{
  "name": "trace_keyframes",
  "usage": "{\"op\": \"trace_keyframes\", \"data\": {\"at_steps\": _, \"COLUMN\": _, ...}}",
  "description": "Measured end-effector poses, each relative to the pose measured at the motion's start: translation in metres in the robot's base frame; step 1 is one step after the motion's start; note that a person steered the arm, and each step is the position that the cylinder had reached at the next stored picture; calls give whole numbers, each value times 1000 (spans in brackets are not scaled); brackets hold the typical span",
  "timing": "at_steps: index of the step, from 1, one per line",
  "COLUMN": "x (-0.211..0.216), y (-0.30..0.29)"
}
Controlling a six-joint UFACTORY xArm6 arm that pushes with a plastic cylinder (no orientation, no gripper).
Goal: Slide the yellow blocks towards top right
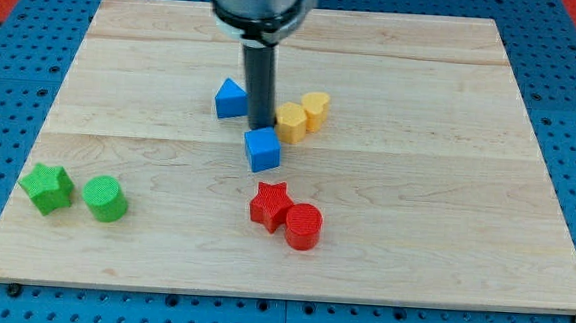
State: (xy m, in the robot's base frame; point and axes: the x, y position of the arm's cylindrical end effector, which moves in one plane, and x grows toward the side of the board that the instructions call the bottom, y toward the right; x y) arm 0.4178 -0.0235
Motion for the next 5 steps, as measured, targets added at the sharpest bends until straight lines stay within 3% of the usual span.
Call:
{"op": "trace_keyframes", "data": {"at_steps": 2, "x": 0, "y": 48}}
{"op": "trace_keyframes", "data": {"at_steps": 4, "x": 38, "y": 68}}
{"op": "trace_keyframes", "data": {"at_steps": 5, "x": 19, "y": 72}}
